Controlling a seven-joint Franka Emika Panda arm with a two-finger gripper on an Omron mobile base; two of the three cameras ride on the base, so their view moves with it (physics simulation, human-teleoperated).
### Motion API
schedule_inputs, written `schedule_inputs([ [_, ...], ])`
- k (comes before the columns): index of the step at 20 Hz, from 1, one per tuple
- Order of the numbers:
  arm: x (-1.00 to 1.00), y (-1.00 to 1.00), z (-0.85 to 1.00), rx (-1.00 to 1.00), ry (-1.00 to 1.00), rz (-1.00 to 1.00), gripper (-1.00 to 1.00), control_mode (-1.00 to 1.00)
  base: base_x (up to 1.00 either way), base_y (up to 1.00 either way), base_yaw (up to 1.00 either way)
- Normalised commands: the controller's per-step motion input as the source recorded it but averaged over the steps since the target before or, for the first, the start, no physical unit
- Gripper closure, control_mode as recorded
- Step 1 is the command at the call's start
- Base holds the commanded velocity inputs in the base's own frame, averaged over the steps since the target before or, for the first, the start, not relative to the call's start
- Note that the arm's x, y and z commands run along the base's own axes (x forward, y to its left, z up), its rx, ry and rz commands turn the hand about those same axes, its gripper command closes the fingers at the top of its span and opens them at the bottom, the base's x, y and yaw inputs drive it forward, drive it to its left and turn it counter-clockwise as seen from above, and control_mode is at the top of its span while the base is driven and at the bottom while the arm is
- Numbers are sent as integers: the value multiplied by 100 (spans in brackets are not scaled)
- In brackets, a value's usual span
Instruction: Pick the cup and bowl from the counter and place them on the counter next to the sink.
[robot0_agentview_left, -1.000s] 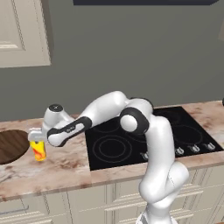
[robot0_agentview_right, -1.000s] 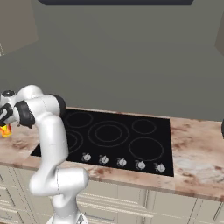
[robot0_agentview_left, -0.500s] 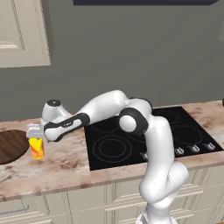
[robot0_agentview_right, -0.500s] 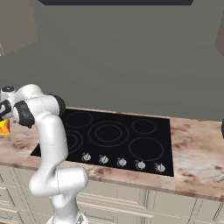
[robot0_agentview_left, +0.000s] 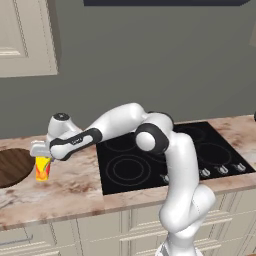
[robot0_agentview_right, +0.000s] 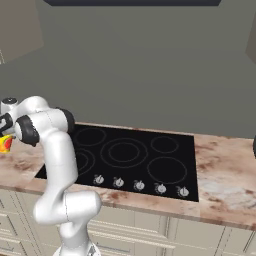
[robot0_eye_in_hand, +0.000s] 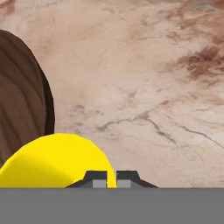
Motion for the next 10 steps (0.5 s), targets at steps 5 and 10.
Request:
schedule_inputs([
  [5, 2, -11, 0, -4, -2, 20, 100, -100, 0, 0, 0],
  [10, 0, -39, 0, -8, -5, 23, 100, -100, 0, 0, 0],
])
